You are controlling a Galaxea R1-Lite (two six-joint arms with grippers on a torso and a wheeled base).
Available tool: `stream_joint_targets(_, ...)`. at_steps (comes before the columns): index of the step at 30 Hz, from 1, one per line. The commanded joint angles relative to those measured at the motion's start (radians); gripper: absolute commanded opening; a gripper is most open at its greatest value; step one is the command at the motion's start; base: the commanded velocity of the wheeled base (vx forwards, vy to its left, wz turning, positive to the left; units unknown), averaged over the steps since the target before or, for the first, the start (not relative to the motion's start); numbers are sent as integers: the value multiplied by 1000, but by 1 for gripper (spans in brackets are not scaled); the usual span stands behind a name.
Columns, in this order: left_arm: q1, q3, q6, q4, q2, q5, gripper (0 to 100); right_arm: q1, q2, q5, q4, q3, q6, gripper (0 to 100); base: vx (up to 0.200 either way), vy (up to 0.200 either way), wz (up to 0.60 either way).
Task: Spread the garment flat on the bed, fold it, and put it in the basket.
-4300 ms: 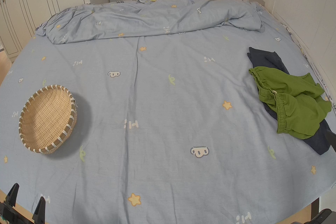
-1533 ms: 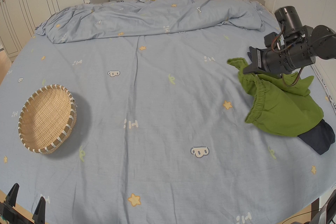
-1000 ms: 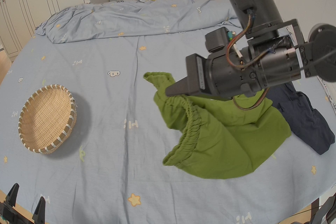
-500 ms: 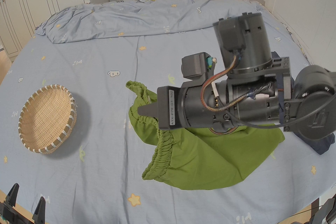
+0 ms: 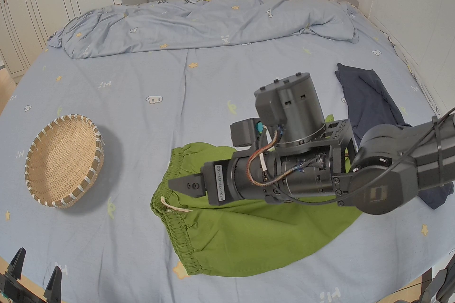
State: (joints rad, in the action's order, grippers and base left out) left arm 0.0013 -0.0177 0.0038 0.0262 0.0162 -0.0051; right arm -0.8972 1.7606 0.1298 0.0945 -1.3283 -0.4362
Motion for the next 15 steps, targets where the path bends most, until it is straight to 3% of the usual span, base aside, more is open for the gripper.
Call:
stream_joint_targets(1, 0, 7, 1, 0, -15, -1, 100, 64, 19, -29, -1, 21, 1, 100, 0, 0, 0)
stream_joint_targets(10, 0, -13, -13, -9, -15, -3, 100, 239, -159, -27, 5, 193, -4, 100, 0, 0, 0)
stream_joint_targets(12, -1, -154, -133, -23, -7, -19, 100, 268, -188, -27, 7, 227, -7, 100, 0, 0, 0)
stream_joint_targets(13, -12, -344, -326, -3, 25, -46, 100, 290, -217, -27, 11, 259, -12, 100, 0, 0, 0)
stream_joint_targets(14, -37, -467, -430, 43, 73, -75, 100, 307, -236, -27, 16, 281, -13, 100, 0, 0, 0)
stream_joint_targets(15, -60, -532, -441, 93, 111, -98, 100, 316, -245, -27, 16, 293, -12, 100, 0, 0, 0)
